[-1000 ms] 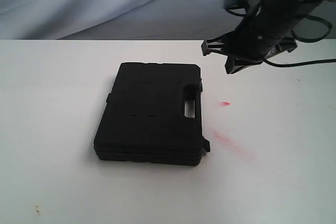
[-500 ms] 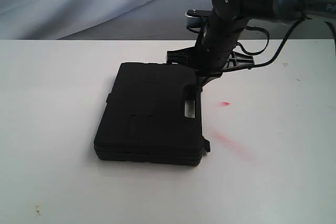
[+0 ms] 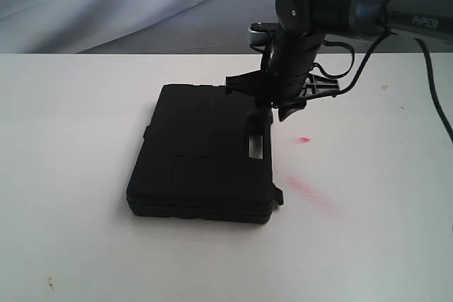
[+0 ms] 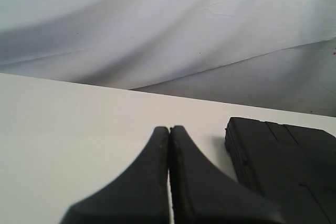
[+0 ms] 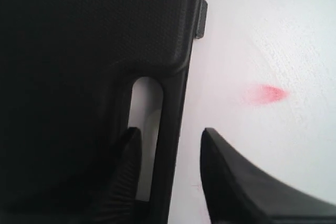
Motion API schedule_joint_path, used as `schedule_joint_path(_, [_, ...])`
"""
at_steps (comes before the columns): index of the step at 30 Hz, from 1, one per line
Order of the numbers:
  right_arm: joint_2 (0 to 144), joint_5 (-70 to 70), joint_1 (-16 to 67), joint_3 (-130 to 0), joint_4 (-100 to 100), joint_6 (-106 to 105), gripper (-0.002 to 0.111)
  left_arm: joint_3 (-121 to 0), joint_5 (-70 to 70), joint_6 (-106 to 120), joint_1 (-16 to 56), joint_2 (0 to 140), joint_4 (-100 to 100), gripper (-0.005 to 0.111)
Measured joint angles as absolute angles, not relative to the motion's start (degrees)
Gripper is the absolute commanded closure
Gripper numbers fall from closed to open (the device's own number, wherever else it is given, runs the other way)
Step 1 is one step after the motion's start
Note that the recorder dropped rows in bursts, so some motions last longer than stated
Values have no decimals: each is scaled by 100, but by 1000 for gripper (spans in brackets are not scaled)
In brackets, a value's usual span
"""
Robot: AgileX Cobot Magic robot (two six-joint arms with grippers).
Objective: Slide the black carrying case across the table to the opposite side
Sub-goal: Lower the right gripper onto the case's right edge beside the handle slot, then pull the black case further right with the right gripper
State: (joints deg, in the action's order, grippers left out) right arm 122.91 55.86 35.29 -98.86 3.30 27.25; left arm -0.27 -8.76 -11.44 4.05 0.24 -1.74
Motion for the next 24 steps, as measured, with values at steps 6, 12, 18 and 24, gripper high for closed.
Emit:
schedule_joint_path(6, [12458,5572,3529,-9886,330,2825,67,-27,-876,-1144,405,24,-174,107])
schedule_joint_path(12, [12733,5479,3529,-9886,330,2848,67,-27,-876,-1144,405,24,-174,107])
schedule_joint_path(18, [12930,5289,3529,-9886,330,2860,68,-27,-876,-1144,405,24,-174,107])
schedule_joint_path(24, [13102,5200,3529,-9886,330,2860,81,-27,-876,-1144,405,24,-174,107])
